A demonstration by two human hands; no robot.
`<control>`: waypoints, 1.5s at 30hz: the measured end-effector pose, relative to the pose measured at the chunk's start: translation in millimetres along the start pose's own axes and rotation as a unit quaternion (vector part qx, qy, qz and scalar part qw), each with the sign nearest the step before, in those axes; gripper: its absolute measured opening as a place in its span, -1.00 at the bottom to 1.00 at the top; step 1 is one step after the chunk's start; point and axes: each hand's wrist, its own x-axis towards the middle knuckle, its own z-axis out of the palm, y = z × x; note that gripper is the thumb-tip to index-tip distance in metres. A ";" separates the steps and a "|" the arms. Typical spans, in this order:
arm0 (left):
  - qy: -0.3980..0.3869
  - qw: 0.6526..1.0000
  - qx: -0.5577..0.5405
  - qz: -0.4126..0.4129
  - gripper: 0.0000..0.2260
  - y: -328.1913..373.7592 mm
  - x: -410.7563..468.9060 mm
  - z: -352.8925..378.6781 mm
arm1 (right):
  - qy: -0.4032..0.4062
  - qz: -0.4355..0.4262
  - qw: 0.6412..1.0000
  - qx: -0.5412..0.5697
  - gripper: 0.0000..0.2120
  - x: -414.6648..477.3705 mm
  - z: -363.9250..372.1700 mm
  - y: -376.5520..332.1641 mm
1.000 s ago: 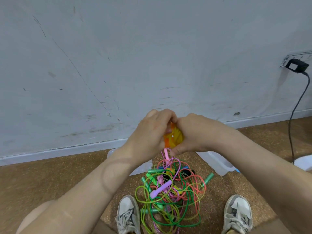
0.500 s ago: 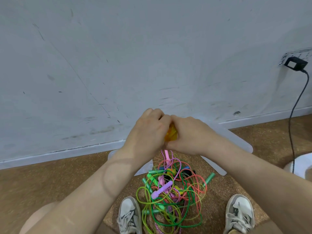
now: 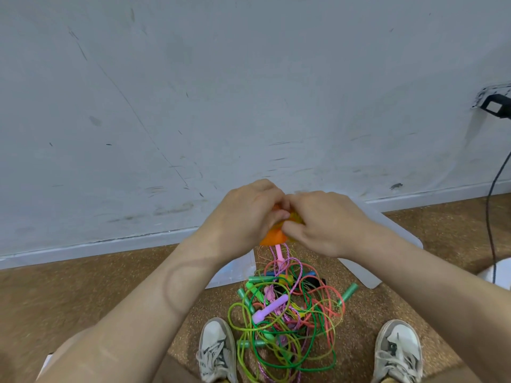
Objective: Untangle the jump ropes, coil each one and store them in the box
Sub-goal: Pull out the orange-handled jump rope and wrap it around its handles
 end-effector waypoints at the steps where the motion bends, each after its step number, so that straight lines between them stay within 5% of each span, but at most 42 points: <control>1: -0.011 0.999 -0.036 -0.011 -0.82 -2.0 0.7 -2.6 | 0.001 -0.009 1.000 -0.009 -0.82 -0.8 -0.9 0.3; 5: -0.044 0.989 -0.136 -0.043 -0.78 -5.4 2.0 -10.4 | -0.023 -0.053 0.998 -0.010 -0.59 -2.2 -8.0 4.0; 9: -0.016 0.986 -0.157 -0.060 -0.82 -2.9 3.3 -7.0 | -0.091 -0.046 0.994 0.049 -0.71 -3.9 -17.0 2.3; 15: -0.009 0.998 0.030 0.045 -0.86 13.0 -2.9 2.8 | -0.149 -0.027 0.988 -0.021 -0.43 -7.7 -26.9 0.6; 24: -0.063 0.993 -0.021 -0.097 -0.78 21.7 3.6 11.8 | -0.129 -0.026 0.989 -0.074 -0.20 -12.2 -19.6 -1.6; 30: -0.022 0.997 0.067 -0.017 -0.92 32.9 0.2 7.4 | -0.112 -0.020 0.994 0.001 -0.53 -16.5 -23.3 0.6; 33: -0.021 0.998 -0.008 -0.059 -0.90 29.6 1.7 7.6 | -0.129 -0.001 0.991 0.028 -0.66 -15.0 -25.3 1.7; 39: 0.015 0.960 -0.222 -0.170 -0.90 29.7 4.3 20.9 | -0.110 -0.026 0.993 -0.039 -0.66 -9.8 -26.9 6.2; 45: 0.024 0.964 -0.171 -0.202 -0.78 37.5 12.5 30.1 | -0.121 -0.046 0.990 -0.047 -0.55 -14.1 -21.6 13.9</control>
